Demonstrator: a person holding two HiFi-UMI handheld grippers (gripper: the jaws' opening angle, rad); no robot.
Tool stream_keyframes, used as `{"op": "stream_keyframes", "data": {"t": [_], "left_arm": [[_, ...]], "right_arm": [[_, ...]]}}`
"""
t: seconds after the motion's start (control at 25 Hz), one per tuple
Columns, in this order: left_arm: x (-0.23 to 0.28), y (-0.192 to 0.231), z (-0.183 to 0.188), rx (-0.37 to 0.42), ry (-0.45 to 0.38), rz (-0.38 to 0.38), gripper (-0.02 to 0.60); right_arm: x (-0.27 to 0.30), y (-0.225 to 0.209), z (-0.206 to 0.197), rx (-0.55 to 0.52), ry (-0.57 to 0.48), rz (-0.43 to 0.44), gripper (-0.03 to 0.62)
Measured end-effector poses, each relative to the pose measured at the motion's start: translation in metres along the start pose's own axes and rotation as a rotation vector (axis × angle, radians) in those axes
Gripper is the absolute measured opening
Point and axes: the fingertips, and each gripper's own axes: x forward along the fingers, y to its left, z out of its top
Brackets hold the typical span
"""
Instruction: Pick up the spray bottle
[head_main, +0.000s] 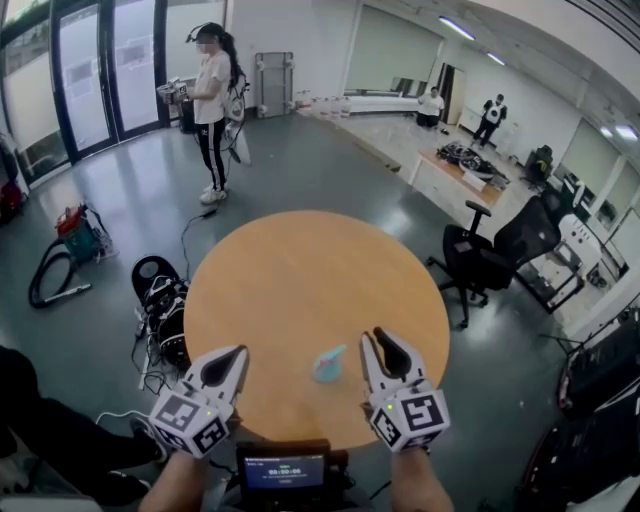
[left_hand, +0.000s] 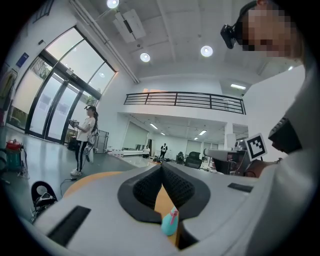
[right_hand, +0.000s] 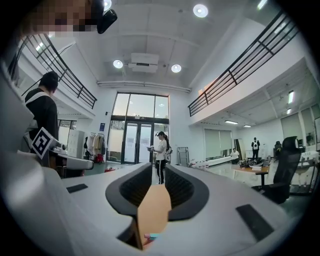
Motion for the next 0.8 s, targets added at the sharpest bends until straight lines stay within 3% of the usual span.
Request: {"op": "stream_keyframes", "data": {"t": [0.04,0.12,0.36,0.48,0.8], "left_arm": [[0.003,-0.002,0.000,-0.002,0.000,0.000,0.005],[0.009,-0.003,-0.002,-0.007,-0.001,0.003,0.074],[0.021,-0.010,-0.024,-0.010,0.044,0.017,0.077],[0.027,-0.010,-0.040,-0.010,0.081,0.024,0.132],[0.034,-0.004,-0.083,-0.039,0.150,0.042,0.170]], "right_arm": [[0.001,-0.003,-0.001,0.003,-0.002,0.014,0.075],[0.003,-0.007,-0.003,0.002,-0.007,0.035,0.105],[0.004,-0.024,-0.027,0.005,0.025,0.067,0.174],[0.007,-0.024,-0.045,0.013,0.046,0.106,0.204],[0.009,-0.024,-0.100,0.047,0.114,0.176,0.276]]}}
